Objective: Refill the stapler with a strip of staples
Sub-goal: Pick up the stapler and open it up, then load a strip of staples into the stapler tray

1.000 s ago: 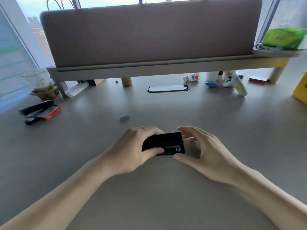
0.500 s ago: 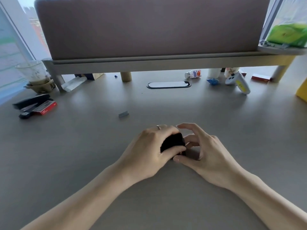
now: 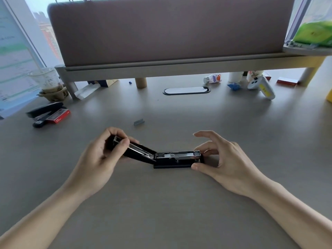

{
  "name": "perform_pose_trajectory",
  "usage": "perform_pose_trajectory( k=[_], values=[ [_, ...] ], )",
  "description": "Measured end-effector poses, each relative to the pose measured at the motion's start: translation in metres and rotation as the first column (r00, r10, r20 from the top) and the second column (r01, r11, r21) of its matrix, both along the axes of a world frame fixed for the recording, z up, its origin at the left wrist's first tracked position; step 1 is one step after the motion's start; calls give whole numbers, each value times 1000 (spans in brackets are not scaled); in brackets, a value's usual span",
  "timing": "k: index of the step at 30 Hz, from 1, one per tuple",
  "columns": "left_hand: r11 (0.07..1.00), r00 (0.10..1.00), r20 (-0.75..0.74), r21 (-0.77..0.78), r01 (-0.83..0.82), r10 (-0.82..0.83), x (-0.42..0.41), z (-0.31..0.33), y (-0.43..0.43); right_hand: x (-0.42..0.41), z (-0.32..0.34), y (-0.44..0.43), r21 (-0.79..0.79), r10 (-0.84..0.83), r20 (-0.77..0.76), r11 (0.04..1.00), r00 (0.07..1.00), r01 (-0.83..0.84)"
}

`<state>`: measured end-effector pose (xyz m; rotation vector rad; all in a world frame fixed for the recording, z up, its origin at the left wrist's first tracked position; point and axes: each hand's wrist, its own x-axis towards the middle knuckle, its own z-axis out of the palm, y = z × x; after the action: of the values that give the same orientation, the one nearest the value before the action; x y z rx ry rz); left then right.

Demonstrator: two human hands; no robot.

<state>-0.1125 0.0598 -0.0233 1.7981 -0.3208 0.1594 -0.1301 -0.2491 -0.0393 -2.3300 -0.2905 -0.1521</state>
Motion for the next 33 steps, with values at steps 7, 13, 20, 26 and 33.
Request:
perform_pose_trajectory(
  k=[7,13,20,26,33],
  values=[
    [895,999,4,445,36,-43,4,23,21,-1,0,0,23,11,21,1000,1000,-12],
    [890,993,-93,442,110,-77,9,17,18,0,-1,0,29,13,26,999,1000,-14],
    [942,986,-147,314,121,-78,27,25,8,-1,-3,-1,3,22,43,1000,999,-22],
    [748,976,134,627,-217,171,104,17,-8,-1,-2,-1,17,29,40,999,999,-29],
    [657,972,178,716,-234,151,137,6,-24,-1,-3,-2,14,35,31,999,999,-36]
  ],
)
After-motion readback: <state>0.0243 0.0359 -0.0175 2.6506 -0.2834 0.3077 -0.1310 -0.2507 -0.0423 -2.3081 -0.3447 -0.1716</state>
